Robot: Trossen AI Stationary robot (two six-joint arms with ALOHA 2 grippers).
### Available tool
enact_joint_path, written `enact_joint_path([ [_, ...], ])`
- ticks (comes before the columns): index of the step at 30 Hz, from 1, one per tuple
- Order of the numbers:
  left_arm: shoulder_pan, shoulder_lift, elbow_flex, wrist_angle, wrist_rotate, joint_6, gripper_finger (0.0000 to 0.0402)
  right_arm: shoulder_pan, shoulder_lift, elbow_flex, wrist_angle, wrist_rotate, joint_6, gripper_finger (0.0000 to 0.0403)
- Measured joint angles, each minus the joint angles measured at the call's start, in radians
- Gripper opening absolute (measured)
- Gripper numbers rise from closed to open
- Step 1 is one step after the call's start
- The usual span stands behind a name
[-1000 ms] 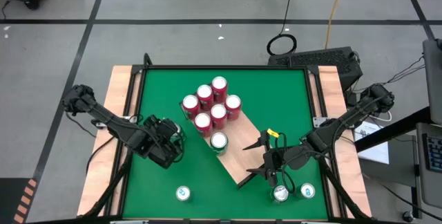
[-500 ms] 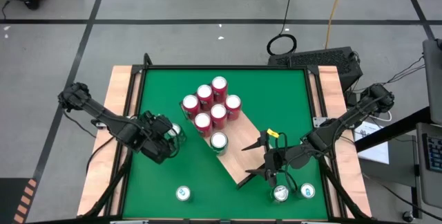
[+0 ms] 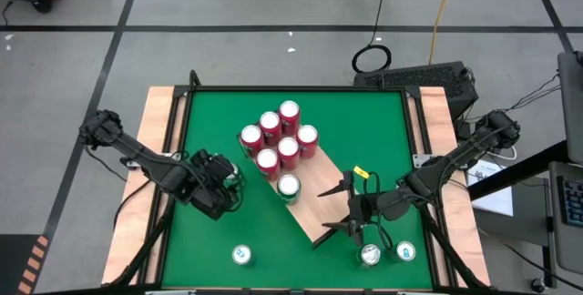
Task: Place canned beverage on shelf
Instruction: Put the green soda can on the shelf aligned with the other green soda can
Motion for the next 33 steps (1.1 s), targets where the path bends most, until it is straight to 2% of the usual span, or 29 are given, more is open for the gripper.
enact_joint_path([
  [6,-0.004,0.034,0.0,-0.069,0.005,-0.002,0.0332,0.016,0.0,0.0,-0.007,-0.002,0.01,0.0338],
  [11,0.023,0.035,0.0,-0.057,0.054,0.048,0.0332,0.027,0.0,0.0,-0.04,-0.003,0.005,0.0338],
  [20,0.034,0.035,0.0,-0.061,0.058,0.055,0.0332,0.027,0.0,0.0,-0.062,-0.003,-0.039,0.0338],
  [33,0.034,0.049,-0.001,-0.039,0.07,-0.06,0.0332,0.027,0.0,0.0,-0.064,-0.003,-0.067,0.0338],
])
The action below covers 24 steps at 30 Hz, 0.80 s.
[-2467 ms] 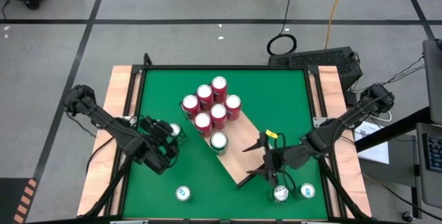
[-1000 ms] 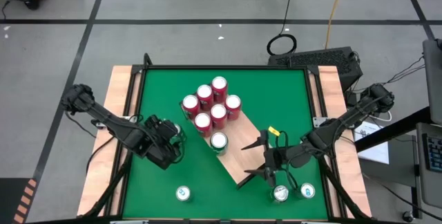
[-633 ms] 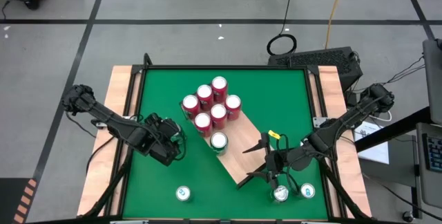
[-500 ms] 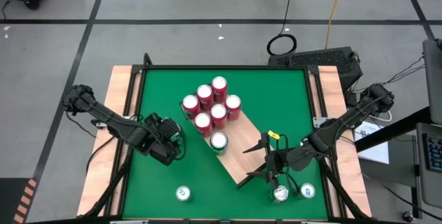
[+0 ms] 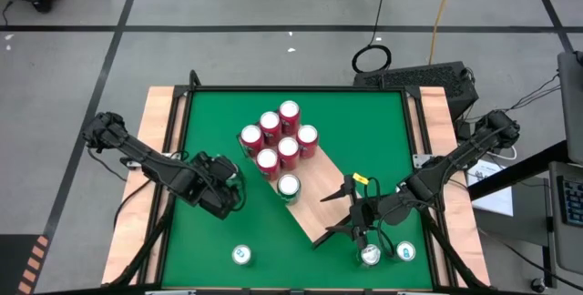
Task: Place canned beverage on shelf
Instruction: Put the green soda can on the shelf aligned with the other green soda can
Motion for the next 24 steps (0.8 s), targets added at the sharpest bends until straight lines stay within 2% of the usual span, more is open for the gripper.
enact_joint_path([
  [7,0.002,-0.001,0.0,-0.12,0.001,-0.103,0.0332,0.0,0.0,0.0,0.0,0.0,0.0,0.0338],
  [17,0.03,-0.002,-0.004,-0.106,-0.039,-0.03,0.0331,-0.006,0.0,0.0,0.007,0.001,0.006,0.0338],
  [24,0.072,-0.002,-0.101,0.011,-0.03,0.027,0.0331,-0.02,0.0,0.0,0.008,0.003,0.028,0.0338],
])
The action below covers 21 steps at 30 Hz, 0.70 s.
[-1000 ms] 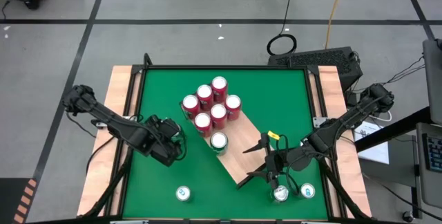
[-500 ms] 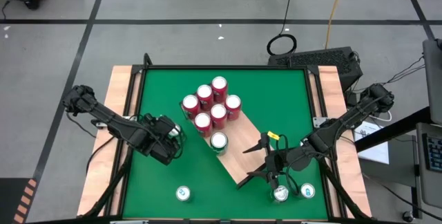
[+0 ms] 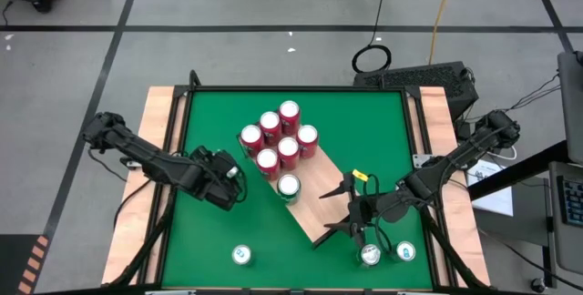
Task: Place canned beverage on shelf
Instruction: Put the green soda can on the shelf aligned with the other green soda can
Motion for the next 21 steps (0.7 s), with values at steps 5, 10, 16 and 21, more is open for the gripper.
enact_joint_path([
  [5,0.016,0.0,-0.048,0.037,0.004,0.003,0.0331,-0.001,0.0,0.0,0.0,0.001,-0.001,0.0338],
  [10,0.027,0.0,-0.082,0.075,0.012,0.029,0.0331,-0.009,0.0,0.0,0.0,0.001,-0.002,0.0338],
  [16,0.026,0.0,-0.099,0.137,0.05,0.062,0.0331,-0.025,0.0,0.0,0.001,0.001,-0.001,0.0338],
  [21,0.025,0.0,-0.099,0.157,0.071,0.096,0.0331,-0.033,0.0,0.0,0.0,0.001,-0.001,0.0338],
])
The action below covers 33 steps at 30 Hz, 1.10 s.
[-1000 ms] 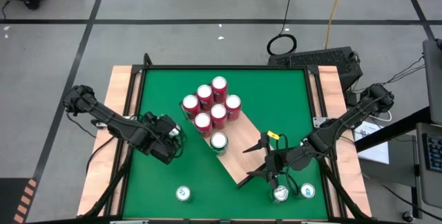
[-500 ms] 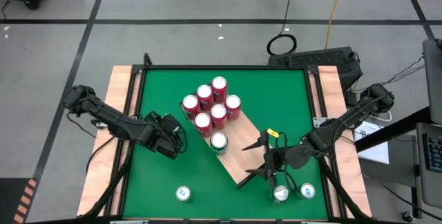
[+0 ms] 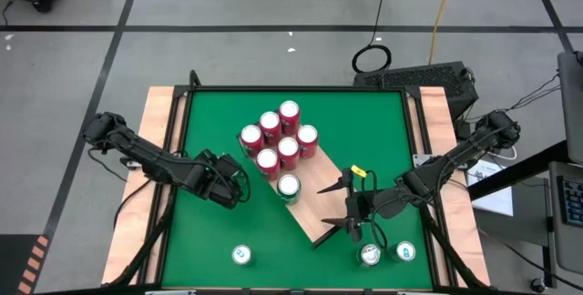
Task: Place canned beverage on shelf
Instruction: Put the green soda can on the shelf aligned with the other green soda can
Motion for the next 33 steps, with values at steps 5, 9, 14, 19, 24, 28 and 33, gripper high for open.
enact_joint_path([
  [5,0.0,0.0,0.0,0.049,0.007,0.091,0.0331,0.0,0.0,0.0,0.0,0.0,0.0,0.0338],
  [9,-0.002,0.0,0.0,0.081,0.063,0.14,0.0331,0.0,0.0,0.0,0.0,0.0,0.0,0.0338],
  [14,-0.012,-0.008,0.0,0.065,0.089,0.169,0.0331,0.0,0.0,0.0,0.0,0.0,0.0,0.0338],
  [19,-0.03,-0.045,0.0,0.045,0.041,0.169,0.0331,0.0,0.0,0.0,-0.005,0.0,0.0,0.0338],
  [24,-0.04,-0.06,0.0,0.052,-0.011,0.221,0.0331,0.0,0.0,0.0,-0.006,0.0,-0.001,0.0338],
  [28,-0.039,-0.061,-0.014,0.114,-0.007,0.285,0.0331,0.0,0.0,0.0,-0.008,-0.001,-0.001,0.0338],
  [33,-0.034,-0.06,-0.043,0.177,0.011,0.364,0.0331,0.0,0.0,0.0,-0.008,-0.003,-0.002,0.0338],
])
